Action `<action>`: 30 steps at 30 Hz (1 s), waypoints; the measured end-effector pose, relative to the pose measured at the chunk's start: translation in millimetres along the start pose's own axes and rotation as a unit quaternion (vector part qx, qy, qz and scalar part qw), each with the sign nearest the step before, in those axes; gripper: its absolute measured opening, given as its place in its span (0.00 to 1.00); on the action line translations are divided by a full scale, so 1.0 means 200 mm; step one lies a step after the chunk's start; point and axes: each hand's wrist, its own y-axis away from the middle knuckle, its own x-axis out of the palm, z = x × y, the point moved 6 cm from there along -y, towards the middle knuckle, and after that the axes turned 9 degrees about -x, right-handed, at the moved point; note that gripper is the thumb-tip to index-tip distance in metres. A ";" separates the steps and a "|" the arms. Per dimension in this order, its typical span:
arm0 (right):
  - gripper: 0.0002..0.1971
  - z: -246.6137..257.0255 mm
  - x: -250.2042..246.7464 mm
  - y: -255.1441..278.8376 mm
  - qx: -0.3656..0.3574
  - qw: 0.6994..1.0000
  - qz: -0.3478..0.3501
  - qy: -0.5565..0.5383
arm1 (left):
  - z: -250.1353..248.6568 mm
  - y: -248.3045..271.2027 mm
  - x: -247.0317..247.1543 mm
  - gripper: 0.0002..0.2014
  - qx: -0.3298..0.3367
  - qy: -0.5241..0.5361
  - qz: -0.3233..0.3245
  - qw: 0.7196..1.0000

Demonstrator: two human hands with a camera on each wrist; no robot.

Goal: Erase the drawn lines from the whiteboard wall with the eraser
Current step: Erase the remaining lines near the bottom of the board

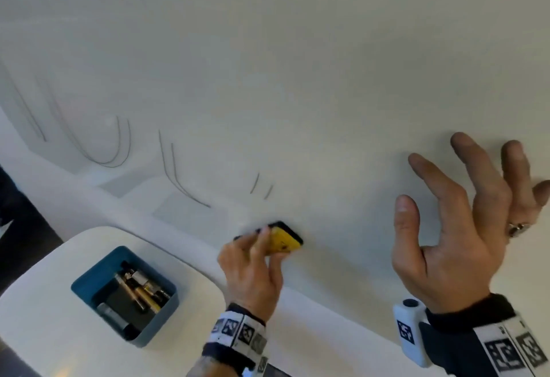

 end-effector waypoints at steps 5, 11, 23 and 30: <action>0.14 0.06 -0.02 0.00 0.056 0.998 -0.013 0.014 | 0.27 -0.43 -0.14 0.30 -0.237 0.077 -0.072 0.966; 0.14 0.29 0.15 -0.24 0.079 0.996 -0.027 0.004 | -0.23 -0.11 -0.01 0.37 0.211 0.027 0.028 0.977; 0.16 0.42 0.19 -0.28 0.137 0.990 -0.011 0.006 | -0.13 -0.49 -0.19 0.25 -0.013 0.146 0.023 0.989; 0.15 0.45 0.19 -0.31 0.141 0.990 0.004 0.008 | 0.53 -0.66 -0.19 0.25 -0.226 0.055 0.032 0.972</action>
